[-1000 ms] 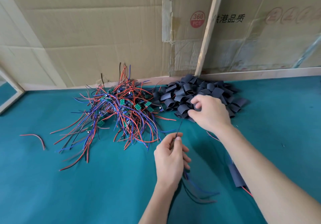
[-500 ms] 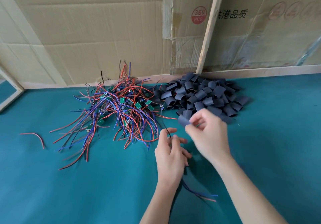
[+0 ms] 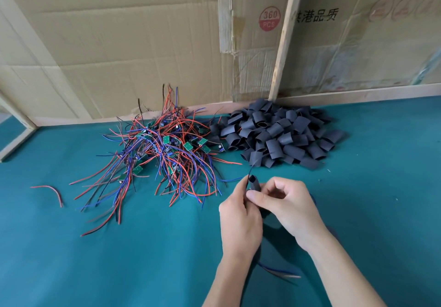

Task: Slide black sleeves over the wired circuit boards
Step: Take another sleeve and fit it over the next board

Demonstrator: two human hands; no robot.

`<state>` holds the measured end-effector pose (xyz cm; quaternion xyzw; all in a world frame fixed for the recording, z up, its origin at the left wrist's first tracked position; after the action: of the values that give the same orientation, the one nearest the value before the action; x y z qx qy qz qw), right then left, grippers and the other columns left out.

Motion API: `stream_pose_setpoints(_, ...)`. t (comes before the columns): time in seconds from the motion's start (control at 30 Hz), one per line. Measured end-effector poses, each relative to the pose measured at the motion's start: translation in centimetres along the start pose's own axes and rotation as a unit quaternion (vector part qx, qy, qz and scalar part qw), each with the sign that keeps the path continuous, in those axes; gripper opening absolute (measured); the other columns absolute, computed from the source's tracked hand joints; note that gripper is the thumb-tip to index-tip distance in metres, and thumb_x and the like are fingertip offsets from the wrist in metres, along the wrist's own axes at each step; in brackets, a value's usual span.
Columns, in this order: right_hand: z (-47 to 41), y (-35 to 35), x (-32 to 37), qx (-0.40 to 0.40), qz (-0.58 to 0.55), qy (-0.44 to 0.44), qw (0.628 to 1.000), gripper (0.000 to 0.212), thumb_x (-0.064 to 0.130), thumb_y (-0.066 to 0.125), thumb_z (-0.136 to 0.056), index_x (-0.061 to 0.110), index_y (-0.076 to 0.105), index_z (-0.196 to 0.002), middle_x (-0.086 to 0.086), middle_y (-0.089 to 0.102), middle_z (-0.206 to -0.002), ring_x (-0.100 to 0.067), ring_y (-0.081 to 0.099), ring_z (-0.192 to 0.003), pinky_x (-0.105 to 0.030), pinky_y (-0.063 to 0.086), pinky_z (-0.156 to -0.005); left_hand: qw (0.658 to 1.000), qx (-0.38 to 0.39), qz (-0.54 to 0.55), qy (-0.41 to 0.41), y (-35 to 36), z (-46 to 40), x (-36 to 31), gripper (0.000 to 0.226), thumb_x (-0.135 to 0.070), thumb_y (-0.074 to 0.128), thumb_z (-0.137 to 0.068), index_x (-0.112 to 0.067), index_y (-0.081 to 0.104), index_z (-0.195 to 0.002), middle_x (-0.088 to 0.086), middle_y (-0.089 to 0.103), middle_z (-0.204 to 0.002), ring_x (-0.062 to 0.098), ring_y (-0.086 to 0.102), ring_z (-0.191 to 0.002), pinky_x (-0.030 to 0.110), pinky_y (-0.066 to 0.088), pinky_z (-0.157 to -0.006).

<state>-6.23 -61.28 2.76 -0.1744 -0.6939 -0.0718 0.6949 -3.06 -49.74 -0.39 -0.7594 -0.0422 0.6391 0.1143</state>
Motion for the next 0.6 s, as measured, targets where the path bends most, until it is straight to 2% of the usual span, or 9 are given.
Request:
stream_pose_setpoints(0.07,-0.1,-0.6,0.2,-0.019,-0.007,-0.003,1.0,0.026,0.016,0.09,-0.075,0.018,0.065,-0.084,0.006,0.074,-0.071,-0.007,0.065,-0.063,-0.014,0.048,-0.062,1.0,0.002,-0.011,0.002,0.0,0.0,-0.1,0.043,-0.025,0.041,-0.087,-0.025,0.067,-0.121,-0.003,0.065,-0.066,0.018,0.059,-0.056,0.032,0.053,-0.059)
stream_pose_setpoints(0.17,-0.4,-2.2,0.7,-0.079,-0.12,-0.027,0.989,0.042,0.014,0.088,-0.077,0.03,0.069,-0.112,0.0,0.077,-0.085,-0.012,0.069,-0.075,-0.02,0.054,-0.07,1.0,0.002,-0.014,-0.002,0.1,0.1,-0.1,0.045,-0.03,0.04,-0.091,-0.029,0.064,-0.128,0.004,0.064,-0.069,0.029,0.059,-0.057,0.039,0.056,-0.061)
stream_pose_setpoints(0.27,-0.5,-4.4,1.7,-0.14,-0.282,-0.063,0.947,0.035,0.025,0.087,-0.07,0.026,0.073,-0.103,-0.009,0.078,-0.104,-0.017,0.071,-0.088,-0.024,0.056,-0.07,1.0,-0.002,-0.017,-0.009,0.3,0.2,-0.2,0.045,-0.031,0.041,-0.092,-0.028,0.064,-0.13,0.004,0.065,-0.069,0.031,0.057,-0.056,0.044,0.056,-0.062)
stream_pose_setpoints(0.33,-0.4,-5.1,2.0,-0.15,-0.329,-0.077,0.929,0.032,0.029,0.086,-0.069,0.025,0.07,-0.097,-0.01,0.078,-0.108,-0.018,0.071,-0.095,-0.025,0.057,-0.075,1.0,-0.005,-0.014,-0.017,0.4,0.2,-0.3,0.046,-0.032,0.04,-0.09,-0.028,0.065,-0.128,0.004,0.065,-0.069,0.031,0.056,-0.055,0.045,0.056,-0.06)
stream_pose_setpoints(0.43,-0.6,-4.8,1.5,-0.172,-0.345,-0.059,0.921,0.033,0.025,0.083,-0.073,0.018,0.063,-0.099,-0.001,0.077,-0.099,-0.019,0.069,-0.093,-0.026,0.058,-0.078,1.0,-0.005,-0.018,-0.017,0.4,0.1,-0.2,0.043,-0.031,0.041,-0.091,-0.027,0.067,-0.125,0.005,0.065,-0.069,0.032,0.055,-0.055,0.043,0.055,-0.059)
stream_pose_setpoints(0.53,-0.7,-4.0,1.0,-0.188,-0.37,-0.027,0.909,0.032,0.024,0.082,-0.074,0.017,0.06,-0.096,0.001,0.073,-0.087,-0.016,0.071,-0.082,-0.026,0.058,-0.078,1.0,-0.001,-0.023,-0.017,0.4,0.1,-0.1,0.041,-0.03,0.04,-0.091,-0.029,0.068,-0.121,0.003,0.065,-0.069,0.029,0.056,-0.054,0.044,0.055,-0.06)
stream_pose_setpoints(0.6,-0.8,-4.0,0.7,-0.202,-0.38,-0.011,0.903,0.033,0.024,0.082,-0.074,0.017,0.059,-0.096,-0.001,0.073,-0.089,-0.016,0.072,-0.081,-0.026,0.058,-0.078,1.0,-0.004,-0.018,-0.018,0.4,0.1,0.0,0.039,-0.03,0.04,-0.091,-0.031,0.068,-0.118,0.0,0.066,-0.069,0.027,0.057,-0.055,0.043,0.056,-0.06)
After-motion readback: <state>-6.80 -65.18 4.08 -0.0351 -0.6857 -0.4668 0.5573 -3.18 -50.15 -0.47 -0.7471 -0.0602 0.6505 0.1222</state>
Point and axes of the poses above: each hand's wrist, its own z-axis away from the middle knuckle, its own y-axis out of the palm, x = y × z, the point moved 3 cm from there along -z, towards the middle knuckle
